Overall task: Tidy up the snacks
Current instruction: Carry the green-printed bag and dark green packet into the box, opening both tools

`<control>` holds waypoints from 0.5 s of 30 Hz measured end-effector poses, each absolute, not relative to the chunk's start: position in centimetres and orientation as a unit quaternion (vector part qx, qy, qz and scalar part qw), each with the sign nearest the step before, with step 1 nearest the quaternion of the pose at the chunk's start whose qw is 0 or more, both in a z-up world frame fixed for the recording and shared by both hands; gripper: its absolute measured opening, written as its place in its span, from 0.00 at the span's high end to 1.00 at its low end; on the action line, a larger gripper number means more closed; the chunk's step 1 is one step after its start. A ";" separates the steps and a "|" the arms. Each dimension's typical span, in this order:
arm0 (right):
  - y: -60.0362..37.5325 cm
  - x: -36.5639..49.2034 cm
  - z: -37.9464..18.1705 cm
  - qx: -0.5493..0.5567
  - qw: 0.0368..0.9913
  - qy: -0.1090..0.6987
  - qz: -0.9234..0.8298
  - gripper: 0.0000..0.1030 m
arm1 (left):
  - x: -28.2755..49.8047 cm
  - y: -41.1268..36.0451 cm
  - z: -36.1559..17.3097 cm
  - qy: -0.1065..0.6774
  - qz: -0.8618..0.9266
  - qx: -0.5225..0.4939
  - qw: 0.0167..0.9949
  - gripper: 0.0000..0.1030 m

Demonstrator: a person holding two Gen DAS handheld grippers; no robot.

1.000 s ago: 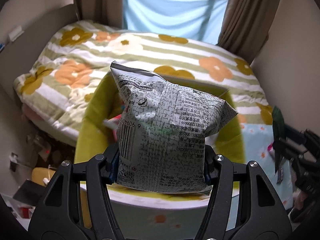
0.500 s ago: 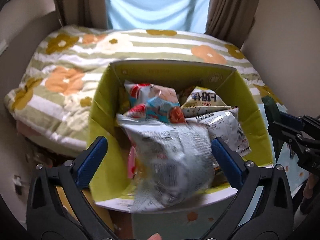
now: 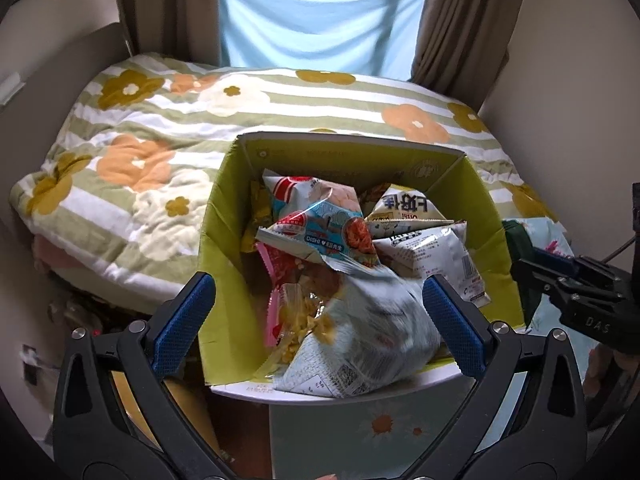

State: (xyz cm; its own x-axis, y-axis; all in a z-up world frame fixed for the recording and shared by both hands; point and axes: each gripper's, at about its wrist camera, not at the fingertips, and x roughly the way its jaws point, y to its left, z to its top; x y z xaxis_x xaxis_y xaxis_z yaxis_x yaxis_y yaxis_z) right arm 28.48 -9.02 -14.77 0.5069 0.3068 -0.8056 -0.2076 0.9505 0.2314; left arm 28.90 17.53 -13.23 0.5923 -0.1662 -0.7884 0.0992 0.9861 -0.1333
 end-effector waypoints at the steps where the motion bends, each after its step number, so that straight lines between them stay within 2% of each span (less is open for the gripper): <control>1: -9.1 28.6 -15.0 0.056 0.864 0.478 0.150 0.40 | 28.9 17.5 -13.1 0.444 -0.074 -0.040 0.892 0.00; 2: -9.1 28.5 -15.0 0.057 0.865 0.476 0.148 0.30 | 28.8 17.5 -13.0 0.442 -0.075 -0.043 0.893 0.00; 3: -9.3 28.3 -15.0 0.058 0.870 0.469 0.142 0.10 | 28.7 17.5 -13.0 0.441 -0.076 -0.044 0.893 0.00; 4: -9.5 28.1 -14.9 0.060 0.873 0.463 0.140 0.04 | 28.7 17.5 -13.0 0.442 -0.076 -0.045 0.893 0.00; 15: -9.5 26.6 -14.6 0.047 0.873 0.469 0.122 0.04 | 28.6 18.0 -14.3 0.451 -0.090 -0.061 0.886 0.00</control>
